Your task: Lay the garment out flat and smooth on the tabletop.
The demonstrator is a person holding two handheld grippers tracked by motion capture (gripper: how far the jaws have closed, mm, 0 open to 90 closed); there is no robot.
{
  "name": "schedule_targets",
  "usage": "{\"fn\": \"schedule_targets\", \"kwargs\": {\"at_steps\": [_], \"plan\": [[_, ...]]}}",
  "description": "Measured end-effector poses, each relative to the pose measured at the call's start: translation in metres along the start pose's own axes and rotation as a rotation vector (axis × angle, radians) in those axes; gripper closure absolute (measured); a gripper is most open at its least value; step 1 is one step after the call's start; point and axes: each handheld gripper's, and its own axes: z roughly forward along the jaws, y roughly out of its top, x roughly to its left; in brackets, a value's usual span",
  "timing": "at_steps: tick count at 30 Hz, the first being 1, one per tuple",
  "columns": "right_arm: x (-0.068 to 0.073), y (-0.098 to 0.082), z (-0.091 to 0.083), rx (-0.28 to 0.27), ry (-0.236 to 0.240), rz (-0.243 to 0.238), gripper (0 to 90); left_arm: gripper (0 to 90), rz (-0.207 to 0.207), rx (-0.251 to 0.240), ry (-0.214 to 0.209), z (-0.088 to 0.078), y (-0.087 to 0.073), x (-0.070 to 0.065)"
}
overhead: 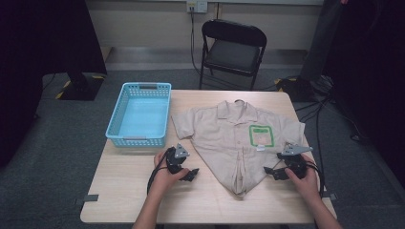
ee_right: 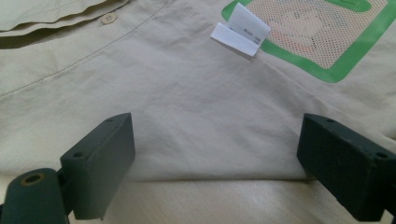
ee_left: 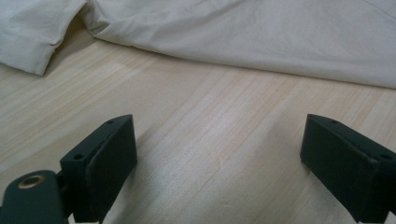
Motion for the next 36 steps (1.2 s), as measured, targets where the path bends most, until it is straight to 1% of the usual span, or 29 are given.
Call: {"fn": "schedule_targets", "kwargs": {"at_steps": [10, 13, 16, 19, 22, 24, 26, 28, 29, 32, 34, 36], "plan": [[0.000, 0.000, 0.000, 0.000, 0.002, -0.001, 10.5, 9.7, -0.002, 0.001, -0.001, 0.000, 0.000, 0.000], [-0.002, -0.001, -0.001, -0.004, 0.013, -0.003, 10.6, 9.6, -0.002, 0.001, -0.001, 0.000, 0.000, 0.000], [-0.001, -0.001, -0.001, -0.001, 0.008, -0.003, 11.1, 9.7, -0.002, 0.001, -0.001, 0.000, 0.000, 0.000], [-0.001, 0.002, -0.003, 0.005, -0.004, -0.008, 14.4, 9.6, -0.003, 0.001, -0.002, 0.000, 0.000, 0.000], [-0.003, 0.007, -0.006, -0.006, 0.006, 0.005, 14.9, 9.5, -0.003, 0.002, -0.003, 0.000, 0.000, 0.001], [-0.004, 0.011, -0.009, -0.007, -0.001, 0.003, 14.9, 9.5, -0.003, 0.002, -0.004, 0.000, 0.000, 0.001], [-0.006, 0.016, -0.011, -0.017, 0.008, 0.005, 14.8, 9.4, -0.003, 0.001, -0.004, 0.000, 0.000, 0.001], [-0.006, 0.021, -0.011, -0.025, 0.008, 0.006, 15.1, 9.4, -0.003, 0.002, -0.004, 0.000, 0.000, 0.001], [-0.007, 0.024, -0.010, -0.026, 0.016, 0.007, 15.4, 9.4, -0.002, 0.001, -0.004, 0.000, 0.000, 0.001], [-0.006, 0.031, -0.007, -0.032, 0.017, 0.004, 17.0, 9.5, -0.003, 0.001, -0.004, 0.000, 0.000, 0.001], [-0.004, 0.036, -0.004, -0.041, 0.010, 0.002, 17.9, 9.5, -0.003, 0.001, -0.004, 0.000, 0.000, 0.001], [-0.002, 0.042, 0.001, -0.035, 0.031, 0.004, 18.3, 9.4, -0.003, 0.001, -0.004, 0.000, 0.000, 0.001]]}}
